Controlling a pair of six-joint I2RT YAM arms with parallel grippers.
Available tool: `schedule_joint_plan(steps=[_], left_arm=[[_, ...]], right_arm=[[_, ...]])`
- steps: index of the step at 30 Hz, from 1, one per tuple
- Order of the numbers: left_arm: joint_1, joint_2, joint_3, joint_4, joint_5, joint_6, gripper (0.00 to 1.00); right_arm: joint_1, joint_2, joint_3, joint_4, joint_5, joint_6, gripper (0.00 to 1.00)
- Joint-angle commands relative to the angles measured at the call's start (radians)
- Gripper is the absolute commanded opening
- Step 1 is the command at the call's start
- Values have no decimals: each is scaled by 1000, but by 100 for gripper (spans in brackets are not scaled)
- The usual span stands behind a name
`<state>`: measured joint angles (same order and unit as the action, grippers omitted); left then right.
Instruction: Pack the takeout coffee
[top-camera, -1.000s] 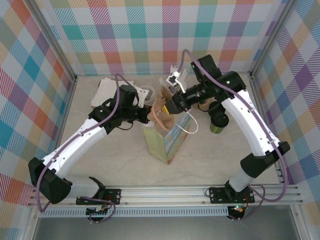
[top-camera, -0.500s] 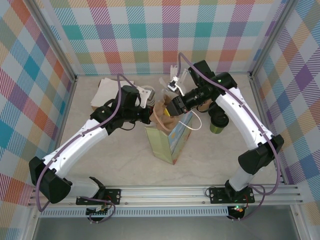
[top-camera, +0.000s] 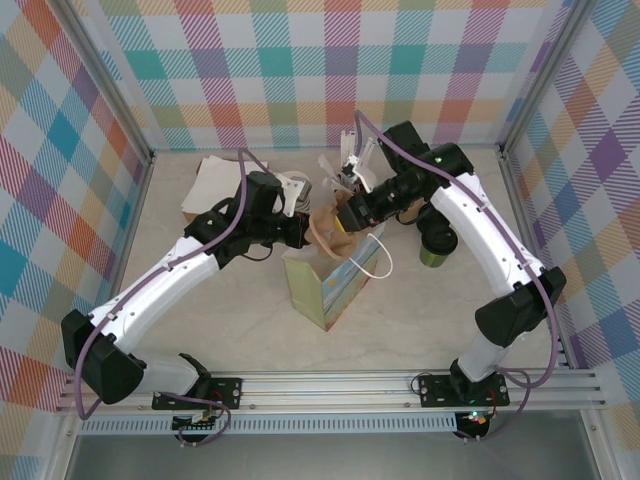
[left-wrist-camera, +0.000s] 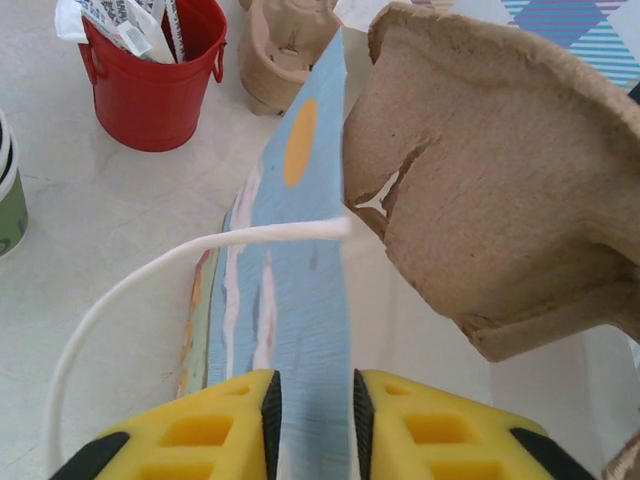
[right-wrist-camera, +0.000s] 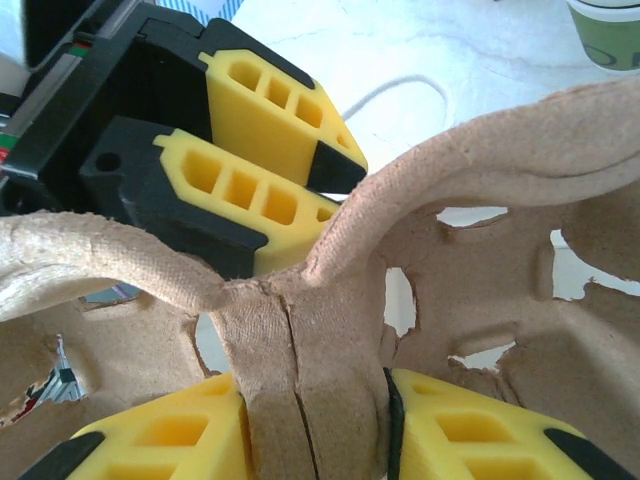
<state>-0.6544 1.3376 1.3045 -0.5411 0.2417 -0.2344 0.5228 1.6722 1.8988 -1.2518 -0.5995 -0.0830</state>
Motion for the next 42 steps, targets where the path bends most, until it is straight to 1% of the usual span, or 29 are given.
schedule_joint_plan(steps=[1, 7, 10, 13, 19, 27, 34, 42], left_arm=[[-12, -44, 10, -8, -12, -5, 31], [-12, -70, 2, -44, -37, -5, 40], [-13, -84, -3, -68, -60, -3, 48], [-11, -104, -19, -86, -80, -2, 53], [-12, -154, -59, -100, -95, -19, 58], [-11, -175, -114, -108, -79, -32, 62], [-11, -195, -129, -128, -84, -32, 63], [-11, -205, -137, -139, -58, -32, 63]], right_arm=[[-7, 9, -5, -22, 14, 0, 36], [-9, 18, 4, -17, 32, 27, 36], [-9, 21, 9, -15, 36, 36, 36], [-9, 24, 11, -17, 47, 39, 35], [-9, 27, 11, -23, 75, 43, 35], [-9, 35, 11, -29, 108, 48, 35], [-8, 33, 6, -32, 151, 50, 35], [-8, 34, 3, -37, 208, 53, 35]])
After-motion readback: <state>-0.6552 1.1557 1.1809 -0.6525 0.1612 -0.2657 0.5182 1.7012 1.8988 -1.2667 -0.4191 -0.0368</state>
